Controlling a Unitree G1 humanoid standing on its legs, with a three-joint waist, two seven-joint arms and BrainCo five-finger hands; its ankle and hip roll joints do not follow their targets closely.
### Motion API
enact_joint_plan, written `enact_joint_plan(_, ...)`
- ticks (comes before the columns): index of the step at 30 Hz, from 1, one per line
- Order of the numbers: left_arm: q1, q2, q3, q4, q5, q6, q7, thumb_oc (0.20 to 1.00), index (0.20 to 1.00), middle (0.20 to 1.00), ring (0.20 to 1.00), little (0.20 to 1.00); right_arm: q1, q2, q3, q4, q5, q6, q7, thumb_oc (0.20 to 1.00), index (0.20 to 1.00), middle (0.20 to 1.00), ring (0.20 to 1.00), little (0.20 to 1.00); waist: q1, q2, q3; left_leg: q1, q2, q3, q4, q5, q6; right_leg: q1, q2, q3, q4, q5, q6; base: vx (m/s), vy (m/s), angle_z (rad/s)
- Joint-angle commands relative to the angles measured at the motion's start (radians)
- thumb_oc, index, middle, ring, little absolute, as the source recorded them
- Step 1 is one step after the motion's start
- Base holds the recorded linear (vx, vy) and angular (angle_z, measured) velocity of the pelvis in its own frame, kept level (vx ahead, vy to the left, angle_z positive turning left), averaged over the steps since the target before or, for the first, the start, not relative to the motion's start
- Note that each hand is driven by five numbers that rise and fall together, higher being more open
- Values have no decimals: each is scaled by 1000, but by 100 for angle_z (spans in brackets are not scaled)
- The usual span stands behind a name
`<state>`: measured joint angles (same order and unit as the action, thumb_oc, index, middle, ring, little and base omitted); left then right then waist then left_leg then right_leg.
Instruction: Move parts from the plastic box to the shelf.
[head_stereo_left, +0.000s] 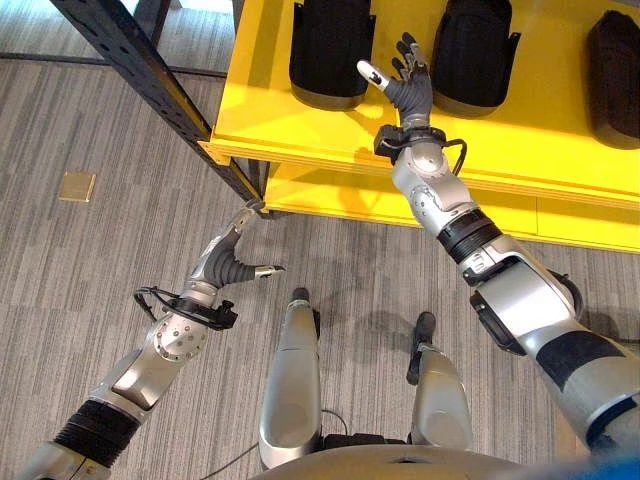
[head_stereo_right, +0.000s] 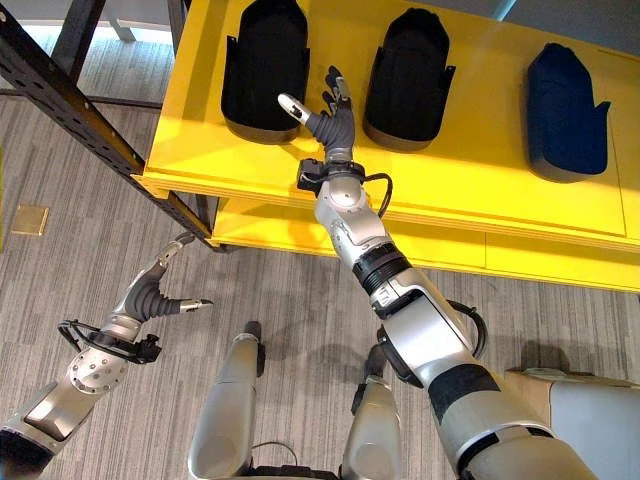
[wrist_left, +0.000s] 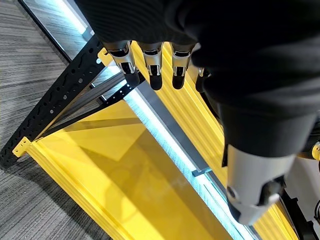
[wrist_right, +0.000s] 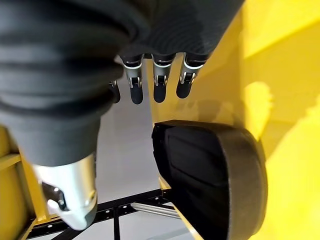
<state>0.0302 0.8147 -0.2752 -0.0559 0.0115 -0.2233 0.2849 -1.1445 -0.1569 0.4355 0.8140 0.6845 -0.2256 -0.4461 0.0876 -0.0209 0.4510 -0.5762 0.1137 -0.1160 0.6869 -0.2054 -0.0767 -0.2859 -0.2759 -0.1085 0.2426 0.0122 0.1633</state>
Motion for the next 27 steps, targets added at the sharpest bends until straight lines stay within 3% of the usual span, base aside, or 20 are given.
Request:
enact_joint_plan(1, 16, 47, -22, -99, -9, -60, 29, 1000, 1000, 1000, 1000, 1000, -106, -11, -79, 24, 17, -64, -12, 1000, 1000, 1000, 1000, 1000, 26, 12, 5, 29, -1, 39, -164, 117, 33, -35, -12, 32, 181, -87, -19, 0, 0, 0)
enact_joint_plan(27, 29, 56, -3, -103, -19, -59, 45, 1000, 1000, 1000, 1000, 1000, -105, -12, -85, 81, 50, -73, -14, 1000, 1000, 1000, 1000, 1000, 15, 16, 10, 17, 2, 43, -152, 109, 29, -63, -1, 44, 208, -103, -27, 0, 0, 0)
